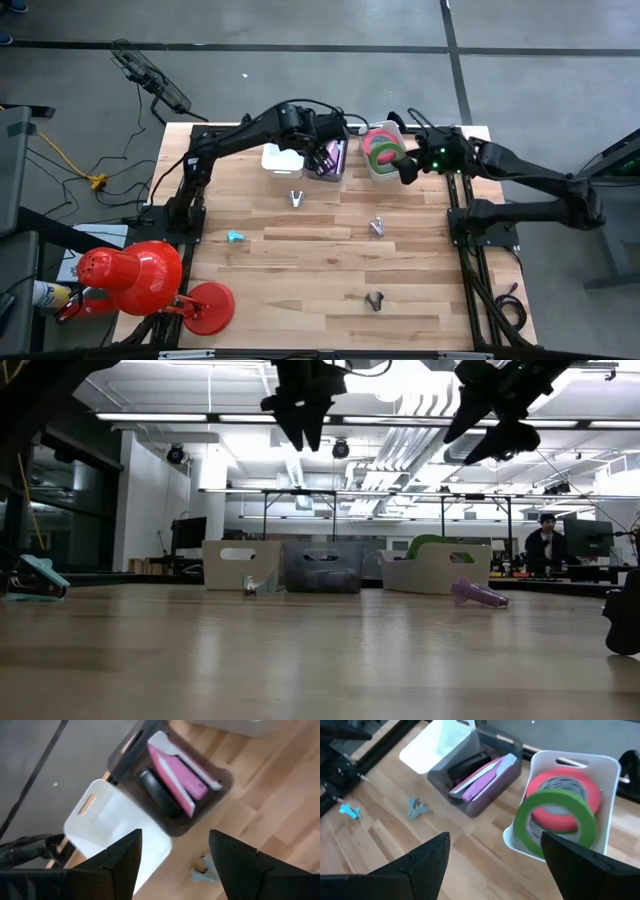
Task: Pick and place Stapler, Stapler remover, tape
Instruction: Put the purple staple remover into the left white bin
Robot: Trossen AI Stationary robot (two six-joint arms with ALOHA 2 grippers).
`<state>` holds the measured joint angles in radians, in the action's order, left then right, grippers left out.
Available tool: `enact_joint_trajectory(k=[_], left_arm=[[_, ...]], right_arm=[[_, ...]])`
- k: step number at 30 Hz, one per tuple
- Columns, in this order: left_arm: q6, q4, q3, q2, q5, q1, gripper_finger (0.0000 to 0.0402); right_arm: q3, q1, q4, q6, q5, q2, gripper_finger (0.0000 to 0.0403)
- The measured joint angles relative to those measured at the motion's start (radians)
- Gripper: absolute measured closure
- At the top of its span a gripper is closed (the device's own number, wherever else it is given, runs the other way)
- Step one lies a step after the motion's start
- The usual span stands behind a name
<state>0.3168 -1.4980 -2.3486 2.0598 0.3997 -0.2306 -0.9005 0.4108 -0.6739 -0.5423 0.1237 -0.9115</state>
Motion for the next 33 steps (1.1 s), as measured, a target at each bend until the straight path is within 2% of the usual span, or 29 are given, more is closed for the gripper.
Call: enact_joint_trajectory(k=[8,14,21,23,33], left_arm=[[-0.018,0.111,0.005,0.000,-0.062,0.030,0.0177],[-0.027,0.234,0.075,0.002,-0.169,0.042,0.0177],[-0.054,0.293,0.120,-0.011,-0.205,0.049,0.0177],[-0.058,0.357,0.135,-0.017,-0.231,0.053,0.0177],[-0.059,0.523,0.292,-0.020,-0.339,0.063,0.0177]], right_arm=[[0.000,-0.083,0.000,-0.032,0.042,-0.033,0.0098],[0.000,-0.124,-0.001,-0.057,0.069,-0.030,0.0098],[-0.001,-0.159,-0.006,-0.065,0.077,-0.030,0.0098],[-0.002,-0.164,-0.010,-0.070,0.081,-0.030,0.0098],[-0.002,-0.165,-0.029,-0.072,0.068,-0.030,0.0098]])
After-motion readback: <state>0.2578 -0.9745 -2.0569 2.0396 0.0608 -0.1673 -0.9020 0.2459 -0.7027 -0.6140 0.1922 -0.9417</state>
